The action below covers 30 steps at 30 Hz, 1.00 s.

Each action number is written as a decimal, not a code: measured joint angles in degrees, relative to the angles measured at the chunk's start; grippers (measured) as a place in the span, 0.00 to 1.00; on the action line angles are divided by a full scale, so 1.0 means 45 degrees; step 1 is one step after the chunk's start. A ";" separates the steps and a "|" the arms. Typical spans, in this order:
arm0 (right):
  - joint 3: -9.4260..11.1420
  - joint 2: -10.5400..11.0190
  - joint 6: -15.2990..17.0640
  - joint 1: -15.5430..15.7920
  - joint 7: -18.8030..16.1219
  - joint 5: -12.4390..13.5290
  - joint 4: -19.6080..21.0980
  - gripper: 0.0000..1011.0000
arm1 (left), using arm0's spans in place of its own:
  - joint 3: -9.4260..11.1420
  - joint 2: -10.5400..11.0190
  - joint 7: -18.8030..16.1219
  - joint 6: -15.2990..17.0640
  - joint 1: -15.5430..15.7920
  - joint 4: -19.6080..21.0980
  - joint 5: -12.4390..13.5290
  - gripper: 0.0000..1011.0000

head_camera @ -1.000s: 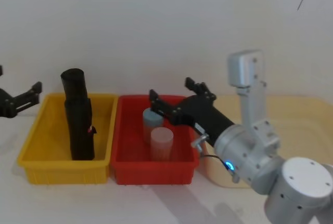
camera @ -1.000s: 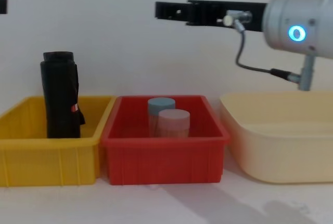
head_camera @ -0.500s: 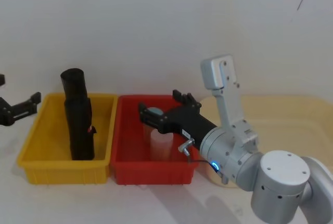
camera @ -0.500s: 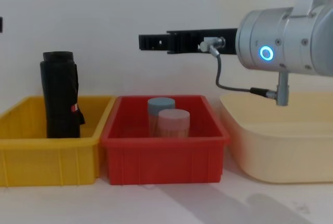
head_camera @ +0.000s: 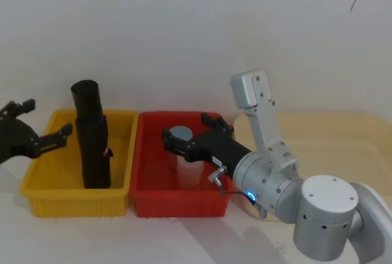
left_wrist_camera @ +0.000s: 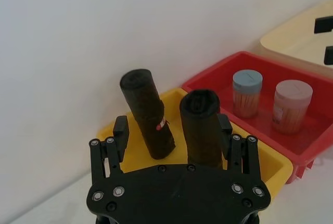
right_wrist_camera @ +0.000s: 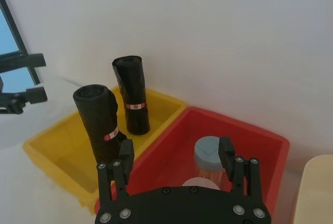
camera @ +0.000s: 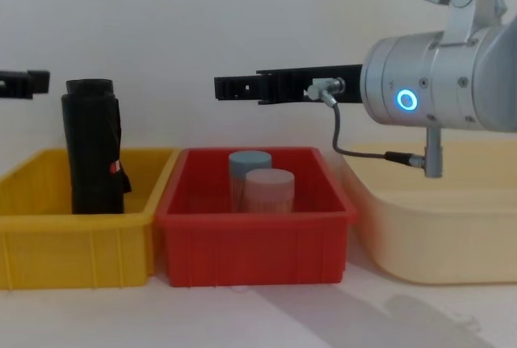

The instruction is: Pick up the garbage bag with the one hand and transfer it to the other hand.

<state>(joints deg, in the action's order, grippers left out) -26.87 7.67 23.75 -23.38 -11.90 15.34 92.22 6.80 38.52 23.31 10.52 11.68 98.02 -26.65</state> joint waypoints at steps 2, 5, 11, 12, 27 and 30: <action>0.0004 -0.0024 0.0000 -0.0068 -0.0061 -0.0007 -0.0117 0.99 | 0.0233 -0.0073 0.0102 -0.0085 0.0182 -0.0300 0.0068 0.99; 0.0011 -0.0048 -0.0003 -0.0143 -0.0136 -0.0017 -0.0260 0.99 | 0.0403 -0.0145 0.0172 -0.0111 0.0326 -0.0547 0.0092 0.99; 0.0035 -0.0098 -0.0007 -0.0279 -0.0314 -0.0033 -0.0561 0.99 | 0.0848 -0.0389 0.0344 -0.0102 0.0780 -0.1199 0.0096 0.99; 0.0043 -0.0108 -0.0007 -0.0310 -0.0359 -0.0036 -0.0633 0.99 | 0.0920 -0.0435 0.0366 -0.0097 0.0840 -0.1306 0.0097 0.99; 0.0039 -0.0195 0.0031 -0.0550 -0.0693 -0.0024 -0.1297 0.99 | 0.2123 -0.1222 0.0702 0.0083 0.2286 -0.2944 0.0261 0.99; 0.0036 -0.0197 0.0047 -0.0578 -0.0723 -0.0021 -0.1393 0.99 | 0.2284 -0.1330 0.0752 0.0084 0.2502 -0.3156 0.0310 0.99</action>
<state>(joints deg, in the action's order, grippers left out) -26.71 6.78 23.96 -25.99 -15.15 15.24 85.95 17.07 32.53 26.69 10.89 22.94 83.82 -25.26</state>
